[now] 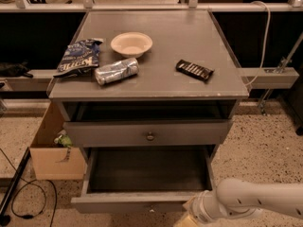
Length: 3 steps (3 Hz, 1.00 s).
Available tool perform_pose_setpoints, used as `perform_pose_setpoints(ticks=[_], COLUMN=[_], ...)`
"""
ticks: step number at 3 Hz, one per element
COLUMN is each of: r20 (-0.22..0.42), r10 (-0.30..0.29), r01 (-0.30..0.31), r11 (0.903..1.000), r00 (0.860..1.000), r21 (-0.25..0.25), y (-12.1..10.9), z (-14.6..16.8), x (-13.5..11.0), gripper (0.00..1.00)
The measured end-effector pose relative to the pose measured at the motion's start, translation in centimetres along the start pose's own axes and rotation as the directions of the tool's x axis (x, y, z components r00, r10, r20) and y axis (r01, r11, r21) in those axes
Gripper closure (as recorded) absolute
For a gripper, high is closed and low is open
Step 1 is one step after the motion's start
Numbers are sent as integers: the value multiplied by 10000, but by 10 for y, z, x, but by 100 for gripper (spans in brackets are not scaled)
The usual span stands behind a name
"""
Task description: Close middle drawer
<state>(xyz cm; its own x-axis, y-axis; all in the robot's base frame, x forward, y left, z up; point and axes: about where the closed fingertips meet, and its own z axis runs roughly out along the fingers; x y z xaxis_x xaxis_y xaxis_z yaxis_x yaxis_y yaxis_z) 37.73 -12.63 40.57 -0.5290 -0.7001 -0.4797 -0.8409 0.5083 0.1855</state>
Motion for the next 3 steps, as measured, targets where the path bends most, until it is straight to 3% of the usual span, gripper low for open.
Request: perform_pose_setpoints(ticks=[1, 2, 3], r20=[0, -4, -4], r10=[-1, -125, -124], r01=[1, 125, 124], r11=[10000, 9998, 9998], r00=[10000, 9999, 9999], r21=[1, 148, 147], y=[1, -24, -24], z=[0, 6, 6], x=[0, -23, -23], gripper=[0, 2, 19])
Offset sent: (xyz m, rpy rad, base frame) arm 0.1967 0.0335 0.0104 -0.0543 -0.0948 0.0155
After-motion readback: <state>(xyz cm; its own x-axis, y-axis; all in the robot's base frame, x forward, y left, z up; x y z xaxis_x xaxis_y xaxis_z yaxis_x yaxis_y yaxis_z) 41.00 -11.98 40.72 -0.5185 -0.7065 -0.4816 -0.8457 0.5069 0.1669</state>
